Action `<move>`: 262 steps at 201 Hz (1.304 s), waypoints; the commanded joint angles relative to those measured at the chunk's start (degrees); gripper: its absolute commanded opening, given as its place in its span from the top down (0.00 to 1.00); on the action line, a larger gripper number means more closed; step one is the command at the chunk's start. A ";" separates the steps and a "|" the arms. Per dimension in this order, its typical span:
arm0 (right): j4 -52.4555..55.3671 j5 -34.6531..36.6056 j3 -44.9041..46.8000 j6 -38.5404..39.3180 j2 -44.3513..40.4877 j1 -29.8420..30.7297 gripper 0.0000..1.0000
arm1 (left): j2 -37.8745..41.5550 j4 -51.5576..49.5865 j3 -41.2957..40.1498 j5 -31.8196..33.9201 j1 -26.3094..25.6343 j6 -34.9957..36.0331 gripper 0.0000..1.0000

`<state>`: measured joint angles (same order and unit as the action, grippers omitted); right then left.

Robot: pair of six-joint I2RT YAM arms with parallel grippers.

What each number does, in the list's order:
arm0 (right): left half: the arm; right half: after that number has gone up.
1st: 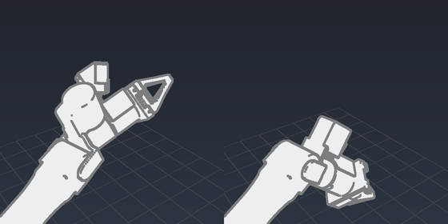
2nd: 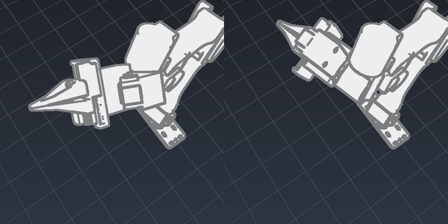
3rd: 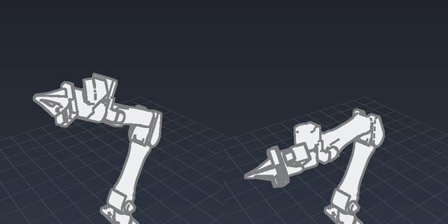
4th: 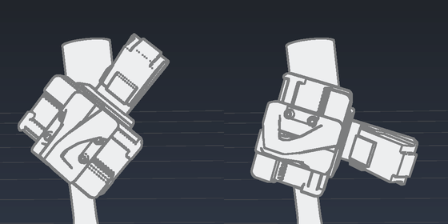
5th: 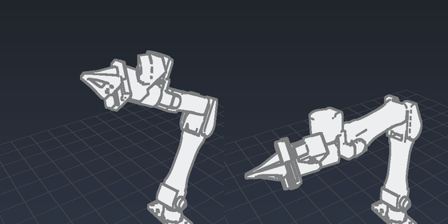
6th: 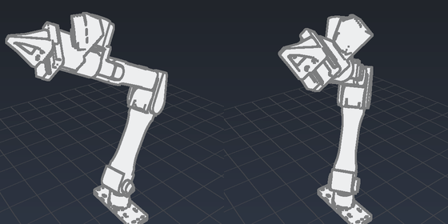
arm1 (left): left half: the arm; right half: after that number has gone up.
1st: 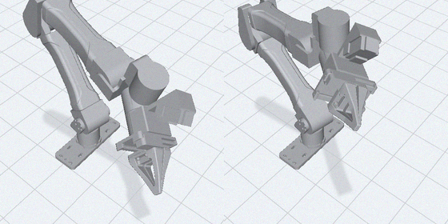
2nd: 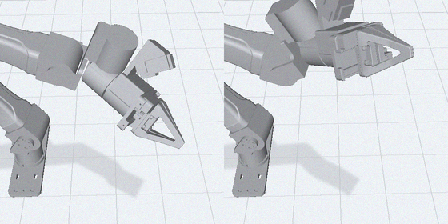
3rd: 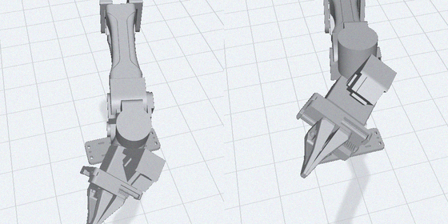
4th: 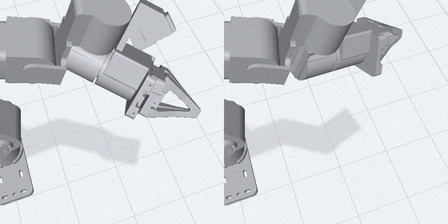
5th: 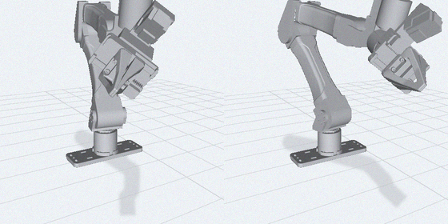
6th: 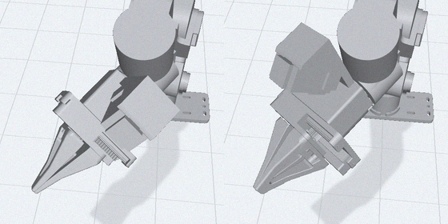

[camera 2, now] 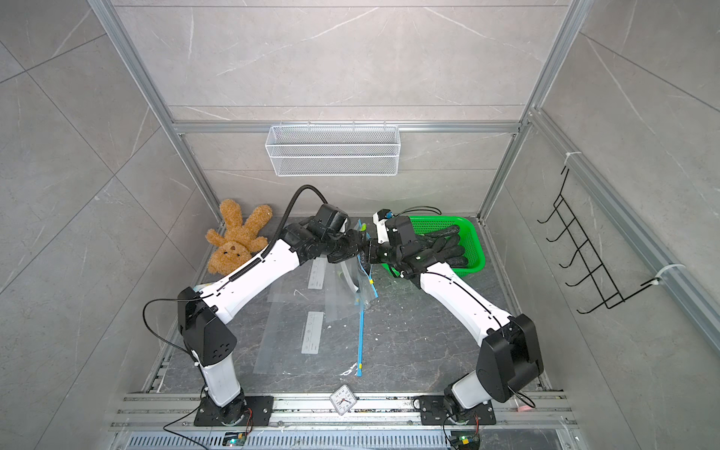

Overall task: Place the eggplant in a zip-top bag and seal the zipper
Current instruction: Place the eggplant in the zipper food storage bag.

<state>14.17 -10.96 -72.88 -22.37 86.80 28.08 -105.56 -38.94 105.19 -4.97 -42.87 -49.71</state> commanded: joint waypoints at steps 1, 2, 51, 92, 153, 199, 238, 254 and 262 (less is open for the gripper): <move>3.05 3.39 -0.77 2.95 -1.64 0.38 0.74 | 2.64 1.42 0.72 -0.92 0.07 0.05 1.00; 3.18 3.53 -0.77 2.99 -1.77 0.39 0.73 | 2.64 1.41 0.72 -0.92 0.07 0.05 1.00; 7.83 5.15 -1.62 5.06 -5.74 -1.87 0.61 | 3.06 0.97 0.72 -0.41 0.13 0.36 1.00; 8.68 5.05 -1.19 4.45 -6.05 -2.74 0.54 | 3.32 1.06 0.72 -0.21 0.15 0.32 1.00; 7.44 0.83 -0.95 2.86 -3.30 -2.74 0.53 | 3.00 1.26 0.94 -0.37 0.12 0.34 1.00; 7.53 -0.18 -1.61 2.60 -0.70 -2.76 0.62 | 2.90 1.25 1.60 -0.39 0.16 0.41 1.00; 7.34 0.91 -1.39 2.32 -1.64 -3.16 0.60 | 3.08 0.39 1.49 0.22 0.14 0.74 1.00; 7.86 -0.48 -1.41 2.16 -3.27 -4.90 0.56 | 3.46 -0.38 0.89 1.46 0.15 1.19 1.00; 8.04 -1.94 -1.31 1.91 -4.23 -6.36 0.54 | 3.69 -0.73 0.50 2.03 0.15 1.45 1.00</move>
<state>21.26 -10.81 -73.10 -19.94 85.97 24.60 -105.41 -39.00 105.19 -4.60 -42.87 -49.65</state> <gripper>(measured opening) 0.435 0.044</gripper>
